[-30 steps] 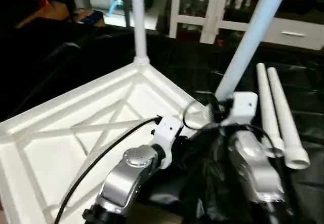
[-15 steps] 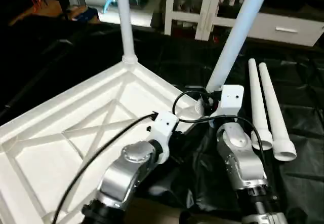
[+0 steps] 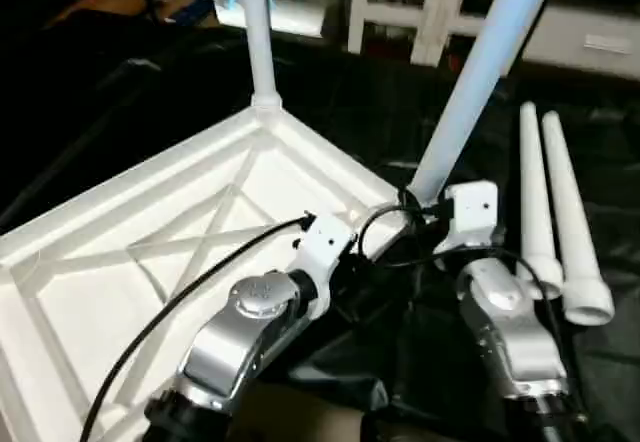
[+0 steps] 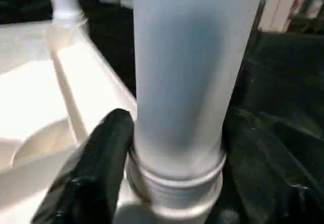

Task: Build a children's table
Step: Insert table leg to table base

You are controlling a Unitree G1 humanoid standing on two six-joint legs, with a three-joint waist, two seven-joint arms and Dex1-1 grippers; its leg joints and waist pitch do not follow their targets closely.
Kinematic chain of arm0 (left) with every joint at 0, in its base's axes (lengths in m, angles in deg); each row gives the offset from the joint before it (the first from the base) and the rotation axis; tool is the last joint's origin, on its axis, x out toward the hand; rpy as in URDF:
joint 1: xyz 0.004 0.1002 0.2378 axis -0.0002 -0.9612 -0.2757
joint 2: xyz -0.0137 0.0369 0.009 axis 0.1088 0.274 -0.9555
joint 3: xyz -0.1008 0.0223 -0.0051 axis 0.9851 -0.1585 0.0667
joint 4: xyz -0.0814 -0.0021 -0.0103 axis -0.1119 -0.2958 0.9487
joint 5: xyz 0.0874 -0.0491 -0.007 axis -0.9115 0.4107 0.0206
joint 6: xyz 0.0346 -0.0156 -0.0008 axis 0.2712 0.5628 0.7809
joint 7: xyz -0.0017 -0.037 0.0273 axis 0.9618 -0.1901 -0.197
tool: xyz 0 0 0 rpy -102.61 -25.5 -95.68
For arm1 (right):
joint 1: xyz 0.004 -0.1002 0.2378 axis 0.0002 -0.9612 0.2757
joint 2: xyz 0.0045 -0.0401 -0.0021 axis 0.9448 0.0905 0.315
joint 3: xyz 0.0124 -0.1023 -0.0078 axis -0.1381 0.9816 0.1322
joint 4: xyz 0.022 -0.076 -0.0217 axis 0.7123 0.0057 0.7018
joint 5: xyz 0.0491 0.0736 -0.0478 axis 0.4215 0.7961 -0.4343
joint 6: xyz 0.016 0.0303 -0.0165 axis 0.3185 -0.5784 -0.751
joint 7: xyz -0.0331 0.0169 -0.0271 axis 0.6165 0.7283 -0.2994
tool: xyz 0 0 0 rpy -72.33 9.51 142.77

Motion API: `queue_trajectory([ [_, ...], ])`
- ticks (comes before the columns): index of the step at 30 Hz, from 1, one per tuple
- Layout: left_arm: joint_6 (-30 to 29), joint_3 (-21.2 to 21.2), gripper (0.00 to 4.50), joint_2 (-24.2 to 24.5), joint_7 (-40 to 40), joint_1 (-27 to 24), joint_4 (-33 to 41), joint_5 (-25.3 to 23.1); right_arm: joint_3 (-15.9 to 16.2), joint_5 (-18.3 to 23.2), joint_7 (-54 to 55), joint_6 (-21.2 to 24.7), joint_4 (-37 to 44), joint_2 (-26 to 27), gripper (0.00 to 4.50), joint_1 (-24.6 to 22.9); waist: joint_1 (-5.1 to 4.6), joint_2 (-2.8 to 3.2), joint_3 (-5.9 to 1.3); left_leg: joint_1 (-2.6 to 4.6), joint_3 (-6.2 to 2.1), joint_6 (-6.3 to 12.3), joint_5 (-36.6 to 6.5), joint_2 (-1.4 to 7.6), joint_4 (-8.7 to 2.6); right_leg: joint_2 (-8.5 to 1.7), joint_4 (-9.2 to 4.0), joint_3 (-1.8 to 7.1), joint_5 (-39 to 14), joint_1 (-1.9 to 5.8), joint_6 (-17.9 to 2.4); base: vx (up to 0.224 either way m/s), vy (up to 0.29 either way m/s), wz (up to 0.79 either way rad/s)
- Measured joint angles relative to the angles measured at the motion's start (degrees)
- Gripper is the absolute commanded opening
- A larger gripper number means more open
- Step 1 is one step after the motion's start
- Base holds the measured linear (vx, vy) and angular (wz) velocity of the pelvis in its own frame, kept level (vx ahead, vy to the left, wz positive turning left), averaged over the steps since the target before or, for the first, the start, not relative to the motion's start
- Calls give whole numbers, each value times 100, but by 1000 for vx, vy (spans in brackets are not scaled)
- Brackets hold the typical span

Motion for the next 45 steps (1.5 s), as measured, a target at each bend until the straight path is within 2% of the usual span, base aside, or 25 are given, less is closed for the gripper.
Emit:
queue_trajectory([
  [1,1,-2,0,15,-42,23,0,21,-23,25,-42,95,126,-46,295,-33,-1,6,-3,-15,57,1,0,20,43,-3,14,20,102,2,13,0,0,0],
  [3,16,-12,0,16,-109,32,11,39,-81,89,-138,232,351,-184,295,-129,6,38,-16,-30,109,1,0,61,40,1,11,15,82,-8,34,30,1,3],
  [6,18,-43,0,46,-157,49,35,43,-131,152,-243,347,571,-302,295,-233,22,44,-20,-35,151,2,1,95,41,5,11,-5,55,-8,27,41,0,1],
  [7,30,-50,0,62,-158,62,35,44,-144,193,-271,380,646,-333,326,-268,28,47,-21,-35,161,4,1,97,42,4,11,-4,50,-9,26,0,0,0],
  [8,36,-54,0,72,-158,71,33,45,-163,212,-302,396,693,-341,333,-292,28,47,-22,-35,168,15,2,97,44,3,11,-3,49,-9,24,0,0,0],
  [11,56,-58,0,111,-159,80,31,59,-195,314,-433,537,885,-438,339,-370,28,49,-23,-36,183,50,7,100,61,0,13,3,49,-9,23,0,0,0],
  [14,79,-40,0,134,-151,109,-15,59,-200,319,-484,612,975,-454,375,-444,6,49,-23,-33,199,49,7,109,75,0,23,6,51,-10,22,0,0,0],
  [22,99,-50,0,170,-153,107,-11,59,-282,498,-562,711,1313,-554,375,-476,2,50,-24,-32,205,50,7,126,92,6,35,1,53,-9,22,0,0,0],
  [31,138,-113,0,332,-166,12,87,32,-293,457,-495,715,1574,-605,375,-891,9,41,-28,-30,209,57,4,138,150,7,94,1,43,-10,18,0,0,0],
  [34,504,-255,0,558,-247,-53,78,-74,-213,433,-430,764,1914,-456,375,-1300,6,58,-46,-24,209,51,2,146,152,10,105,-1,34,-8,26,0,0,0],
  [37,942,-350,0,728,-352,-56,-42,-199,-21,445,-448,784,2010,-352,375,-1387,-4,117,-83,-22,210,26,-13,146,158,8,110,0,34,-8,27,0,0,0],
  [39,1563,-446,0,1037,-594,-52,-237,-267,-17,518,-406,807,2155,-245,375,-1292,7,140,-95,-22,210,25,-14,147,156,7,114,-4,24,-8,45,0,0,0],
  [41,1832,-448,0,1169,-750,-24,-335,-310,-68,566,-349,807,2222,-215,375,-1149,20,156,-106,-20,209,23,-13,148,157,7,115,-5,25,-3,46,0,0,0],
  [45,2757,-501,0,1579,-1324,140,-739,-357,-404,639,-189,873,2238,-274,403,-854,109,174,-117,-21,211,15,-7,149,162,5,117,-5,51,0,17,0,0,0],
])
